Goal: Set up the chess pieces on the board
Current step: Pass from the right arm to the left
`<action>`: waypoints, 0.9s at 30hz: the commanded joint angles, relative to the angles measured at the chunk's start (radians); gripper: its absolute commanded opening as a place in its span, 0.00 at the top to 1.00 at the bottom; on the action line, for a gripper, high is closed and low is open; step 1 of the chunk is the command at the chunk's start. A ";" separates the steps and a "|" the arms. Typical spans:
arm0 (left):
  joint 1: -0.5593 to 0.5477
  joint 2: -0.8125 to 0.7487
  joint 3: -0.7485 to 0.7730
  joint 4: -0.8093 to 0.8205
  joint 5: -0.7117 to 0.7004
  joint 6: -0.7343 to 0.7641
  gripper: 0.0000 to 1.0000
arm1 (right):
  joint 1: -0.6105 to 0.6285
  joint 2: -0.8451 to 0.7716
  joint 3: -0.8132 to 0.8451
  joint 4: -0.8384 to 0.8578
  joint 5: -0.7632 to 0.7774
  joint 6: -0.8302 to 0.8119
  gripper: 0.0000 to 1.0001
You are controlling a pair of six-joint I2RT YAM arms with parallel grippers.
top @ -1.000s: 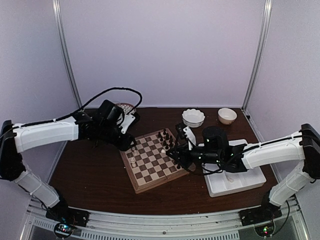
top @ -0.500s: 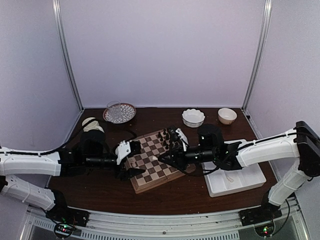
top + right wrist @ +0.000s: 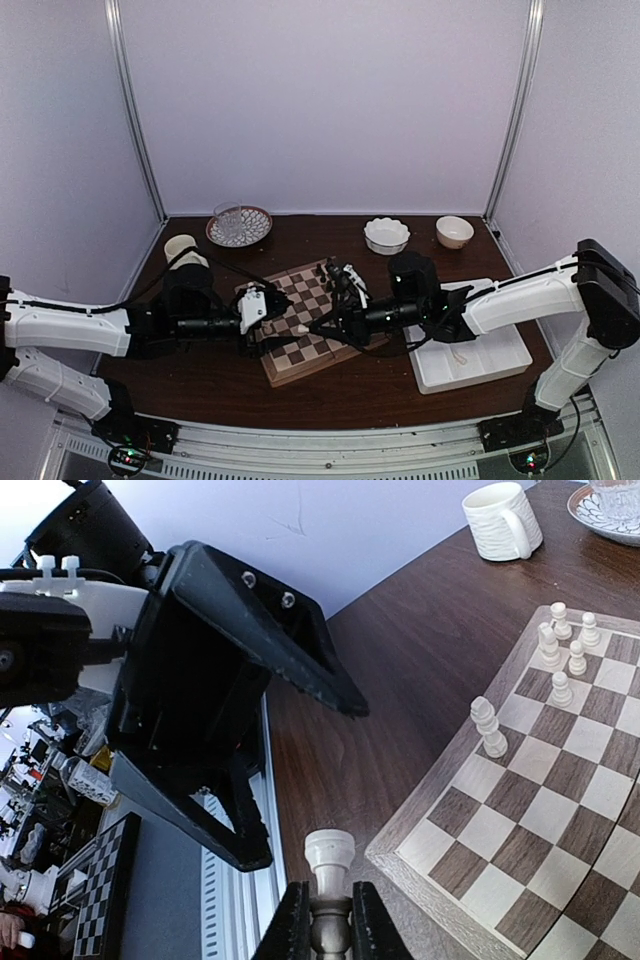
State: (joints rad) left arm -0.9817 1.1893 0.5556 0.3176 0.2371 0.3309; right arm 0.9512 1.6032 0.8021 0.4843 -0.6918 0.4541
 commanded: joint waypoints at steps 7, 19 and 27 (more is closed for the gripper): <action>-0.031 0.048 0.040 -0.006 0.044 0.078 0.43 | 0.006 -0.001 0.026 0.081 -0.068 0.029 1.00; -0.052 0.053 0.063 -0.047 0.043 0.106 0.62 | 0.011 0.021 0.034 0.093 -0.080 0.037 1.00; -0.052 0.046 0.072 -0.063 0.034 0.094 0.78 | 0.011 0.025 0.034 0.093 -0.076 0.040 0.98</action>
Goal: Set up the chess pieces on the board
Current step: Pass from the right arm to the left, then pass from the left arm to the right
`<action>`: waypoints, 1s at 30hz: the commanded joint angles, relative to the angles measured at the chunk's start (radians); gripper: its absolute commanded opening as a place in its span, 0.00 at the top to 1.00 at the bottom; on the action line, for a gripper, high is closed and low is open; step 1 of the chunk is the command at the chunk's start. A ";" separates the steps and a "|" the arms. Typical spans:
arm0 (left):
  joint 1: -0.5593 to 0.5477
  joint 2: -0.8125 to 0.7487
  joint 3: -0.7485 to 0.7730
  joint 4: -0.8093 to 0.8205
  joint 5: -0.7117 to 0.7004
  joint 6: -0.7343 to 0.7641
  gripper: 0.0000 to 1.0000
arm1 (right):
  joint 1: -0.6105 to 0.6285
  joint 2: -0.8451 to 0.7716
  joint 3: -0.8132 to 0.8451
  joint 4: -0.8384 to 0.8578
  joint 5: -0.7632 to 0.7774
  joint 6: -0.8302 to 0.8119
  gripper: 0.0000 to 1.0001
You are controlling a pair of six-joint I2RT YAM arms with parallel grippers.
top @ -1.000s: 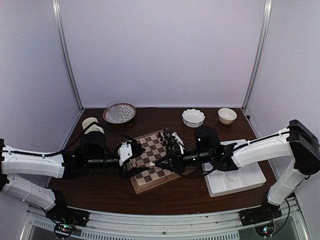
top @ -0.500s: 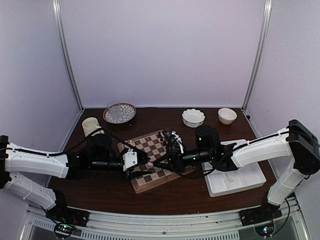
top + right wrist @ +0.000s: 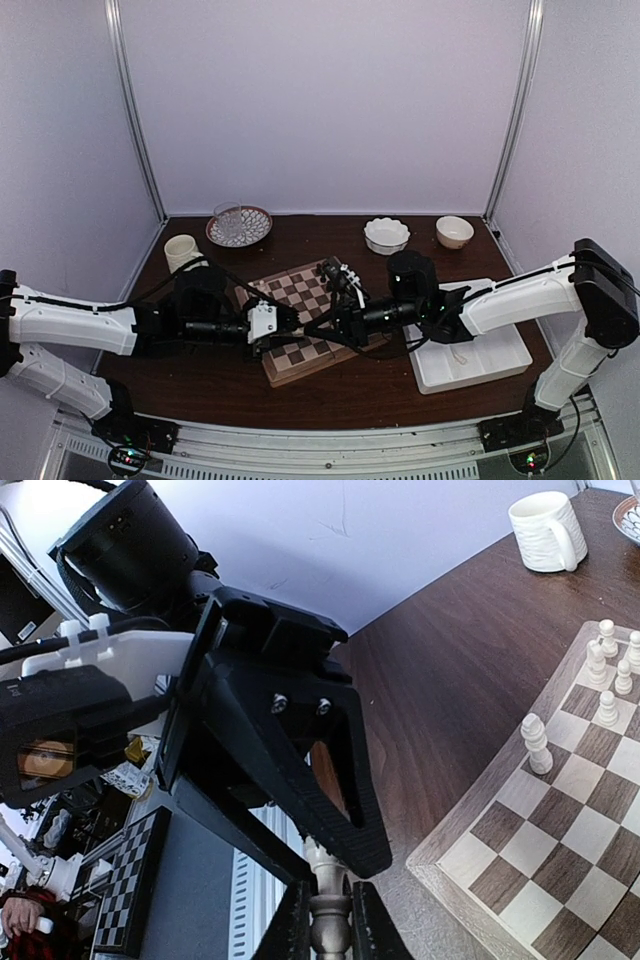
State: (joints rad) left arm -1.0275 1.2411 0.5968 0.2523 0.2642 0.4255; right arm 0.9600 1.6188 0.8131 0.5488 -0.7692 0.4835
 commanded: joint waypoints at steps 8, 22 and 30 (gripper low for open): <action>-0.005 -0.015 0.028 0.006 0.000 -0.006 0.90 | 0.002 -0.020 0.002 0.038 0.037 0.002 0.85; -0.006 -0.037 -0.005 0.083 -0.062 -0.065 0.99 | 0.002 -0.070 -0.037 0.059 0.073 -0.003 0.62; -0.006 -0.030 -0.020 0.145 -0.080 -0.109 1.00 | 0.002 -0.056 -0.029 0.062 0.061 -0.005 0.78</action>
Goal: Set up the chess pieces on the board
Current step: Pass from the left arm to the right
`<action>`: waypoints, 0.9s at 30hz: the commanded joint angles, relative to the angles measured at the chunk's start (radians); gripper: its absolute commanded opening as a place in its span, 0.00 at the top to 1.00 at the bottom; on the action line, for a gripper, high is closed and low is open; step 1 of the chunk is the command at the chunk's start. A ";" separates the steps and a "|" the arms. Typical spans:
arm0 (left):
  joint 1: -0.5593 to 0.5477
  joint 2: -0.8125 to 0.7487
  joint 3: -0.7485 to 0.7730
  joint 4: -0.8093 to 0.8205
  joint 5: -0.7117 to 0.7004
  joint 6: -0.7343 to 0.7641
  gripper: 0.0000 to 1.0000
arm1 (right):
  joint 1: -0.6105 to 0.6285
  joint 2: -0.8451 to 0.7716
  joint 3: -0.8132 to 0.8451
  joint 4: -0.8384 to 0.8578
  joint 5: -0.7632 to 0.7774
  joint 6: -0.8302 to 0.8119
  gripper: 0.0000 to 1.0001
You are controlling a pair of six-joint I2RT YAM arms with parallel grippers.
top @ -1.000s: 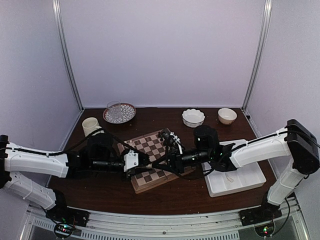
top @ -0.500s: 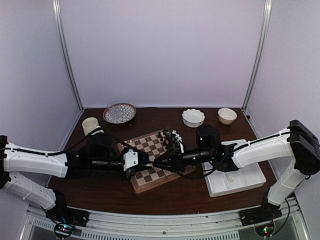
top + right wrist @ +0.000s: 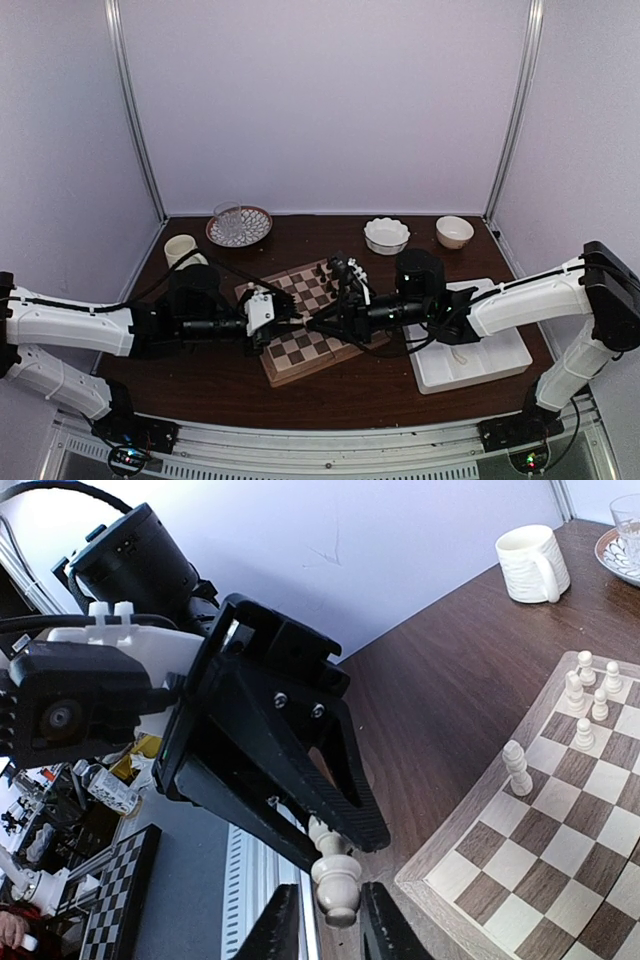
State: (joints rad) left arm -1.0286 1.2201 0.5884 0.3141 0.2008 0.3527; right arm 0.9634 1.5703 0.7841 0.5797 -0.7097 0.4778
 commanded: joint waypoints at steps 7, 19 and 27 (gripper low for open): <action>-0.005 0.001 -0.004 0.075 0.005 -0.037 0.86 | -0.002 -0.028 0.002 -0.003 0.035 -0.017 0.99; 0.041 -0.165 -0.033 0.053 -0.099 -0.212 0.22 | 0.003 0.062 0.354 -0.810 0.334 -0.258 1.00; 0.047 -0.357 -0.109 0.053 -0.477 -0.257 0.20 | 0.049 0.183 0.672 -1.304 0.609 -0.354 1.00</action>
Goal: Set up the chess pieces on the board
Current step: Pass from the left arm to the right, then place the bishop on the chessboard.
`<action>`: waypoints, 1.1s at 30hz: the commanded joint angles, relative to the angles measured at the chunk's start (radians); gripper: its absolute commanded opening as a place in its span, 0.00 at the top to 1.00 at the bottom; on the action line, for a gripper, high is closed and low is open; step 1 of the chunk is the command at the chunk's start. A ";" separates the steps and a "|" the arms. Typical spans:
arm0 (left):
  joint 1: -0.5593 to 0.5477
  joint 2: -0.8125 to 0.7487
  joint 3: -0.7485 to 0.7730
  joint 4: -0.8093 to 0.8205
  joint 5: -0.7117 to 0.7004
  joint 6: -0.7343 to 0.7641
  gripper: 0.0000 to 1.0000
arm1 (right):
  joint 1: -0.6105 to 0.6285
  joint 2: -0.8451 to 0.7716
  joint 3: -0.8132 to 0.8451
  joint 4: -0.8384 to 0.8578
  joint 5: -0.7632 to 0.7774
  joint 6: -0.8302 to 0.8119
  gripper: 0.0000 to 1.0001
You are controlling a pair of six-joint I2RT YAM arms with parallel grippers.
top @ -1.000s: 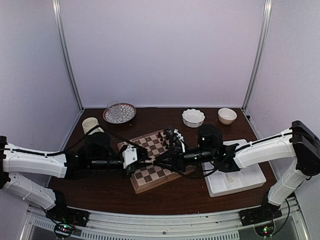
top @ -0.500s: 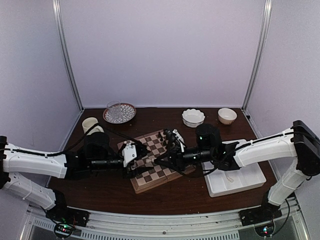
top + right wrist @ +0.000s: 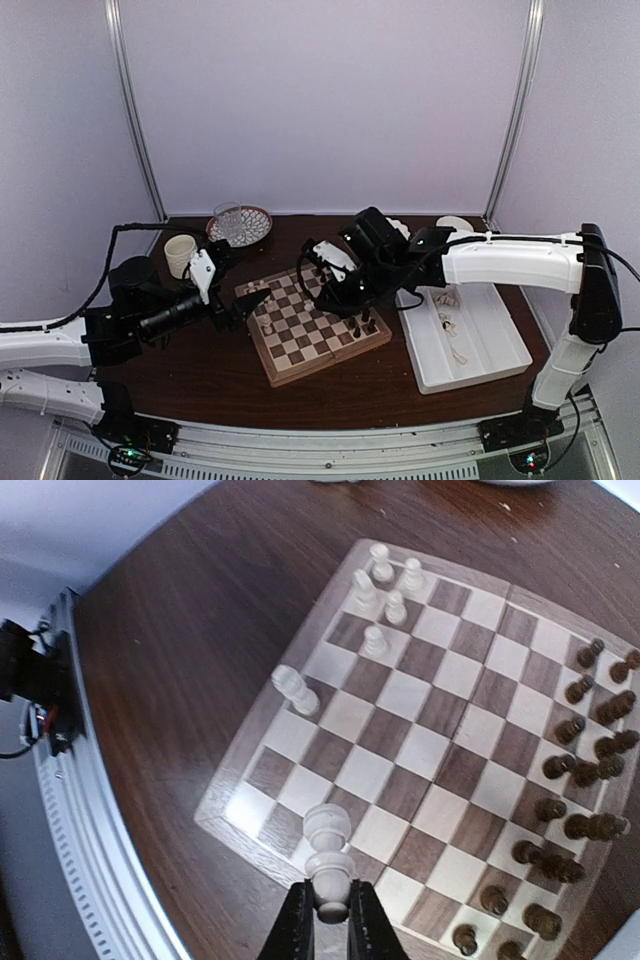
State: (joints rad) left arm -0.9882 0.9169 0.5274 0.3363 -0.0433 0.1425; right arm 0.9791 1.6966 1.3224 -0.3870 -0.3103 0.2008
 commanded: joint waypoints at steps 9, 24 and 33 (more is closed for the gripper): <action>0.006 -0.177 -0.113 0.048 -0.442 -0.052 0.10 | 0.070 0.271 0.395 -0.579 0.261 -0.086 1.00; 0.007 -0.168 -0.088 0.010 -0.463 -0.089 0.03 | 0.113 0.500 0.624 -0.696 0.287 -0.093 0.92; 0.007 -0.178 -0.085 -0.006 -0.461 -0.096 0.02 | 0.116 0.485 0.615 -0.671 0.281 -0.094 0.64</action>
State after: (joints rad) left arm -0.9871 0.7345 0.4152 0.3206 -0.4942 0.0639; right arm 1.0889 2.1925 1.9144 -1.0595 -0.0490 0.1059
